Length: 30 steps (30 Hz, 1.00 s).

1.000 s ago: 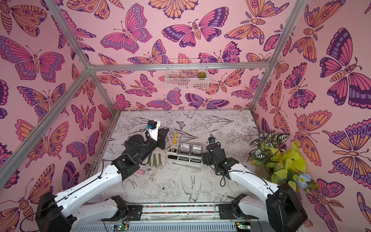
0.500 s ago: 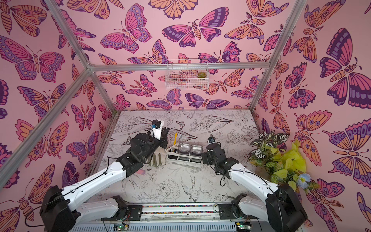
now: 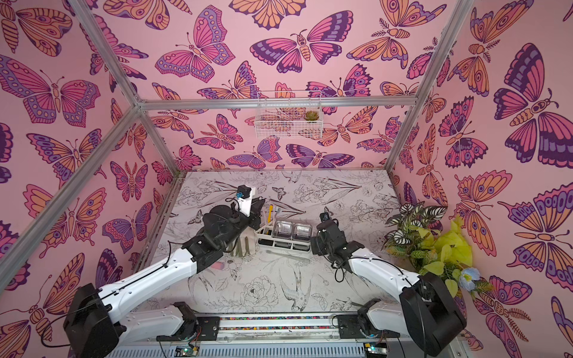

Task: Place the toothbrush into the toothbrush holder
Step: Place the toothbrush in the toothbrush holder.

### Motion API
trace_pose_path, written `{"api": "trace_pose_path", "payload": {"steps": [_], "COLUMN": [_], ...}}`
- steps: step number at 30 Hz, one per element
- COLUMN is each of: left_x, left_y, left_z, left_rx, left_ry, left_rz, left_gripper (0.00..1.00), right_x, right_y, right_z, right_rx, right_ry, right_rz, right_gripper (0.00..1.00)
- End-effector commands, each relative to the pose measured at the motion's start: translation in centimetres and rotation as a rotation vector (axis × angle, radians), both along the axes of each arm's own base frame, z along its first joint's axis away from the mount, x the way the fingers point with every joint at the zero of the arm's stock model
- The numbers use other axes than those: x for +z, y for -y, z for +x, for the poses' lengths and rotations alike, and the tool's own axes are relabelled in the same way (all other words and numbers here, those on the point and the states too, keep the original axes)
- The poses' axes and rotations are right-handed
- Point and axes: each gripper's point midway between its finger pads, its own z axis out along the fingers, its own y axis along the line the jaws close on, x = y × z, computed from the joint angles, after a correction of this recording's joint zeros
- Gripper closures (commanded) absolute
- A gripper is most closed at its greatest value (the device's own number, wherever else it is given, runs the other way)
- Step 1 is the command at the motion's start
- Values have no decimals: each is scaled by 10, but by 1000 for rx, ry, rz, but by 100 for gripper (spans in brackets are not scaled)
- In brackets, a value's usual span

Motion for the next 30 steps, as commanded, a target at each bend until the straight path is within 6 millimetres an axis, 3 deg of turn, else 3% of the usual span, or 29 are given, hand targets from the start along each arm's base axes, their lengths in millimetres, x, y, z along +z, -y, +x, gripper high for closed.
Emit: {"api": "trace_pose_path", "payload": {"steps": [1, 16, 30], "left_x": [-2, -15, -1], "left_y": [1, 9, 4], "left_z": [0, 8, 5], "left_rx": [-9, -11, 0], "left_ry": [5, -8, 43], "left_rz": [-21, -30, -51], "left_gripper": [100, 100, 100], "right_x": [11, 11, 10], "right_y": [-10, -8, -7], "right_z": [10, 8, 7], "right_rx": [14, 10, 8], "right_ry": [12, 10, 7], "right_rz": [30, 28, 24], "right_gripper": [10, 10, 10]}}
